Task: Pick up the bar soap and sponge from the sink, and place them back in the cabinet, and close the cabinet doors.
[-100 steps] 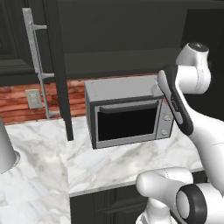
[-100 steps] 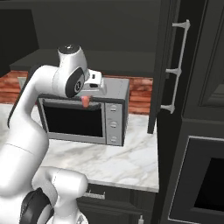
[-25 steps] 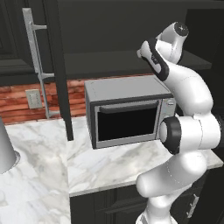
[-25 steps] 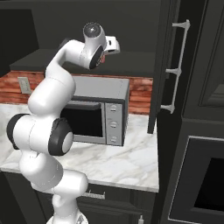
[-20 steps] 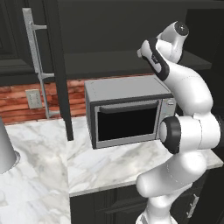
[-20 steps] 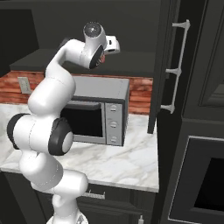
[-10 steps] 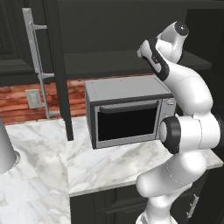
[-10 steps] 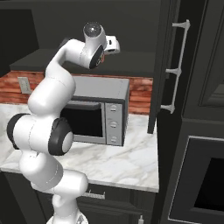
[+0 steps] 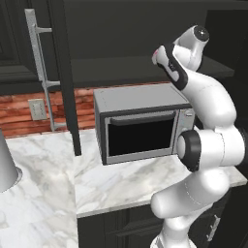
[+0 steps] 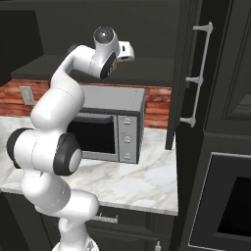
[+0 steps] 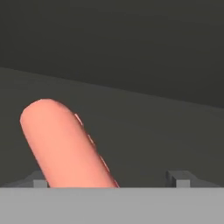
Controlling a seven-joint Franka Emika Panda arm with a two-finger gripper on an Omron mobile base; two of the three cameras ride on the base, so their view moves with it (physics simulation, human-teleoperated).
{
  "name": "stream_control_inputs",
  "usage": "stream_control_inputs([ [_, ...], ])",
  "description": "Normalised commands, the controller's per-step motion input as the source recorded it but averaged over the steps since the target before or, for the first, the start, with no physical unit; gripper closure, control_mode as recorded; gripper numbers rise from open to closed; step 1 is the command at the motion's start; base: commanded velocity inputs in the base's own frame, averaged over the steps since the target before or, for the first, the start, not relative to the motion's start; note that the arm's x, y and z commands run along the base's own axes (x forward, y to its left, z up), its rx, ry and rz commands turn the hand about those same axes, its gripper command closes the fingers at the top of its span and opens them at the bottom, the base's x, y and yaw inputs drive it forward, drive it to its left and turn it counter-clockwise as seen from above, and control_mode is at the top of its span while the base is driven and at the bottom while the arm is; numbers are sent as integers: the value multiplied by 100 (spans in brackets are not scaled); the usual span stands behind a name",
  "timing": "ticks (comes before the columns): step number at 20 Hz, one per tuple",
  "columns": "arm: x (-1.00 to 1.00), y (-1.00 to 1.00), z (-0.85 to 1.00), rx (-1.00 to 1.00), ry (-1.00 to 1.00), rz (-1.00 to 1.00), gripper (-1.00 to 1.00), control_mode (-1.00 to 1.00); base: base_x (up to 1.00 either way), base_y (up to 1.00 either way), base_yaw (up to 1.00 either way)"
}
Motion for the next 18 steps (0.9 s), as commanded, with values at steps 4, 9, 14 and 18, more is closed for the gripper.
stream_control_inputs([
  [4, -8, 0, -10, 0, -4, 0, -100, -100, 0, 0, 0],
  [9, -16, 0, -3, 0, -3, 0, -100, -100, 0, 0, 0],
  [14, -24, -1, 0, 0, 0, 0, -100, -100, 0, 0, 0],
  [18, -25, 0, 0, 0, 0, 0, -100, -100, 0, 0, 0],
])
